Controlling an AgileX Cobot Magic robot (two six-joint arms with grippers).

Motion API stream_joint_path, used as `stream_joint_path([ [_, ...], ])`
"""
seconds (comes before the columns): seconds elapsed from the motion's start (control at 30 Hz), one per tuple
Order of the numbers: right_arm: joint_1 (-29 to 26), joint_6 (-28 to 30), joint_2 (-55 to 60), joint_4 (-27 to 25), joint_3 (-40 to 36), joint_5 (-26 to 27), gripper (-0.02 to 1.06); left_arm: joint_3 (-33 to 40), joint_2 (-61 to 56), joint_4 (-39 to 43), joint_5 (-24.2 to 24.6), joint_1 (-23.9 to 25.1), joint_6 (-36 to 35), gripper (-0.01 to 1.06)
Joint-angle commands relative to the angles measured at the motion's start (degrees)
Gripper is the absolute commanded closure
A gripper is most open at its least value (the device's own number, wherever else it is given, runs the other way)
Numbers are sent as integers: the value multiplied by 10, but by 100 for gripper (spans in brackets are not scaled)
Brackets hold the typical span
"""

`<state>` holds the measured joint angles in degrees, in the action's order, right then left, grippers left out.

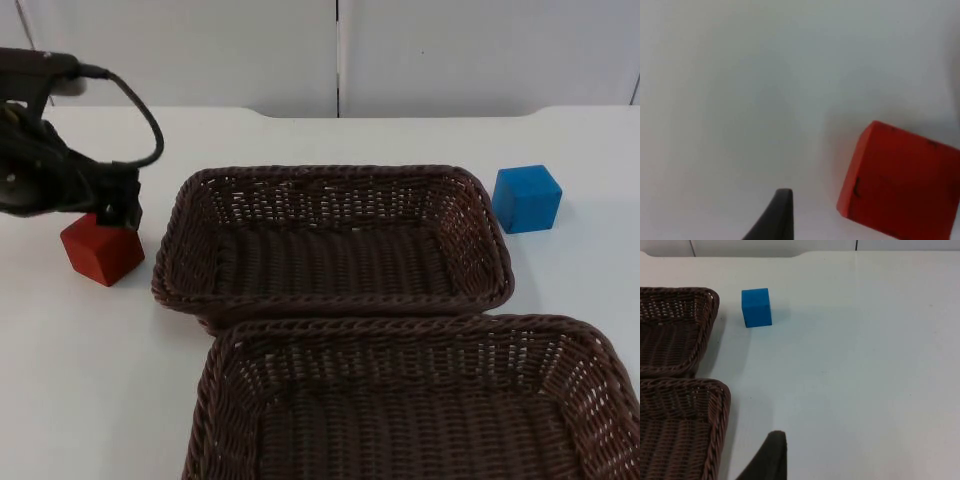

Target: Pick up one cube with the left hand and place it into the upper basket. Pick up one cube with the right hand and place it into the lower basket.

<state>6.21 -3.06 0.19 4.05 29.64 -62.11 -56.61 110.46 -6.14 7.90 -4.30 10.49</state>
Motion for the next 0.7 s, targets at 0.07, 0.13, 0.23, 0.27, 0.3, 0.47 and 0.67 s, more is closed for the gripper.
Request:
stream_joint_path([
  [0.07, -4, 1, -2, 3, -1, 3, -1, -3, 11, 37, -24, -3, -1, 0],
  [0.13, -4, 1, -2, 3, -1, 3, -1, -3, 13, 43, -30, -3, -1, 0],
  [0.23, -4, 1, -2, 3, -1, 3, -1, -3, 23, 56, -41, -3, -1, 0],
  [0.27, -4, 1, -2, 3, -1, 3, -1, -3, 27, 61, -41, -3, -1, 0],
  [0.3, -4, 1, -2, 3, -1, 3, -1, -3, 27, 61, -41, -3, -1, 0],
  [0.47, -4, 1, -2, 3, -1, 3, -1, -8, 51, 64, -32, -3, 14, 0],
  [0.67, -4, 1, -2, 3, -1, 3, -1, -62, 83, 68, 35, -3, 37, 0],
])
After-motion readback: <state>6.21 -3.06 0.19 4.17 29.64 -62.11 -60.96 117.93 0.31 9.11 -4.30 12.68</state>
